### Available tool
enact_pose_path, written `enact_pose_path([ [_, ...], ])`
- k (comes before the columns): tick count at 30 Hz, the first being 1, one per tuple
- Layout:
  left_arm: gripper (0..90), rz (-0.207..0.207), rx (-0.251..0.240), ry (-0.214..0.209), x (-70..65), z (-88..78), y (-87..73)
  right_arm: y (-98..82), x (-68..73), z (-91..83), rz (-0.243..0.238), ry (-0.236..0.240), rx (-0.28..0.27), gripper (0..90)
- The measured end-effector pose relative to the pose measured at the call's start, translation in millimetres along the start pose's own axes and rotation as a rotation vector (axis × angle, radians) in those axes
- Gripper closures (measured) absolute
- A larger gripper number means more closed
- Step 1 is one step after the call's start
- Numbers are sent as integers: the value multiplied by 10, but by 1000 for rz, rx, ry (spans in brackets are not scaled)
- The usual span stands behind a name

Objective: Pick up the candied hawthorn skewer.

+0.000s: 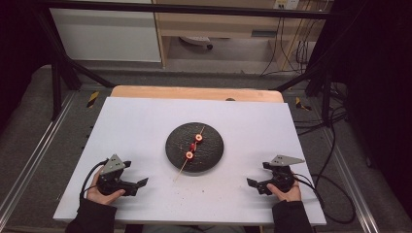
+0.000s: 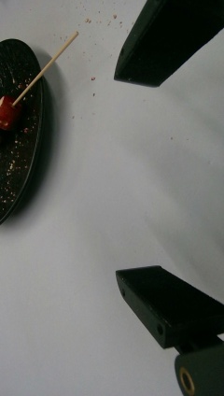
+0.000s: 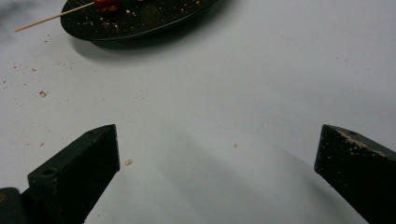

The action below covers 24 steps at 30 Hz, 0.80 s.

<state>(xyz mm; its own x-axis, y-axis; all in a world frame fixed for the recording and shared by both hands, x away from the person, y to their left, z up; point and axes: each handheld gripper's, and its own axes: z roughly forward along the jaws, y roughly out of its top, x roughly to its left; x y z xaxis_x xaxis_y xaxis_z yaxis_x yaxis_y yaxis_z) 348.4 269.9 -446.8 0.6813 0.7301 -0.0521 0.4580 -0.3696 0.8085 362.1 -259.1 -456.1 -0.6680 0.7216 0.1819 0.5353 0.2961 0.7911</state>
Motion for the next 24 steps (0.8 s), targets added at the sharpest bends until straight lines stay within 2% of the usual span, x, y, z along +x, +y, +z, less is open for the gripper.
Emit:
enact_pose_path([
  [15,48,18,21,-1,-101,59,72,7,-3,-11,4,0,-8,8],
  [24,50,34,32,-8,-254,125,231,13,-1,-11,10,-1,-5,7],
])
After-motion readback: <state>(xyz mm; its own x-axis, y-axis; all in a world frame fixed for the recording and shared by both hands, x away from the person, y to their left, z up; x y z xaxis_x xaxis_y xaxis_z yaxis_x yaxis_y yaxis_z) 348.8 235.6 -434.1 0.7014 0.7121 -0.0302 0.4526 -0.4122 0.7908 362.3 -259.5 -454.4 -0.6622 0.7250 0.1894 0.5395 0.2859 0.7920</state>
